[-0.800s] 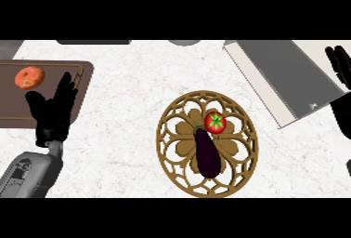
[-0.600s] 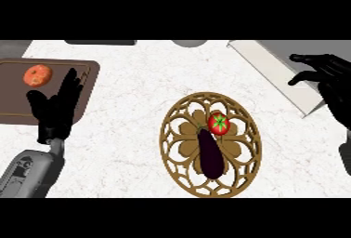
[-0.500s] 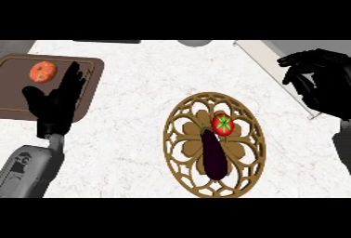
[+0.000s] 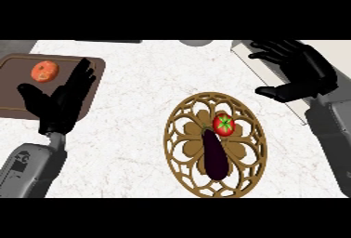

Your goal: Pick the tomato from the placemat and place it in the tiered shelf

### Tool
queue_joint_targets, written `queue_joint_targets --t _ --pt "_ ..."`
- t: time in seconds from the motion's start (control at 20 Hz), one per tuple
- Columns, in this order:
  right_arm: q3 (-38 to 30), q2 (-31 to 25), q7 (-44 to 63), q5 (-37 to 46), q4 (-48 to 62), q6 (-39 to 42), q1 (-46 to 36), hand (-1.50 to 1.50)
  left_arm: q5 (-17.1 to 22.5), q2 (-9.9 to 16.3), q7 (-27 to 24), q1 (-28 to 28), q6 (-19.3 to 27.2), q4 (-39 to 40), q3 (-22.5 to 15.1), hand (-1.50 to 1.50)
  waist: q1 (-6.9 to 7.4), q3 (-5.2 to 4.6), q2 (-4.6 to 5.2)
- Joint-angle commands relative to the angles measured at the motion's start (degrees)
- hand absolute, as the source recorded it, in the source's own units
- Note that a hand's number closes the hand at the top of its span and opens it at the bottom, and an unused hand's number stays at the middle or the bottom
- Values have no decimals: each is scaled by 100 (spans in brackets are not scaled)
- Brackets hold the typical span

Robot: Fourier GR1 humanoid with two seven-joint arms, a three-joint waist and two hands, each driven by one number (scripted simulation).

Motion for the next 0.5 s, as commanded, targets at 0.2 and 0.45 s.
queue_joint_targets --t 0.2,0.45 --pt "571 -616 869 136 191 1630 -967 -150 151 208 155 -18 -225 -34 304 0 -176 -11 -72" --pt "1414 -1490 1209 1593 -591 2106 -1527 -150 30 80 45 116 -139 30 180 0 -189 -23 -101"
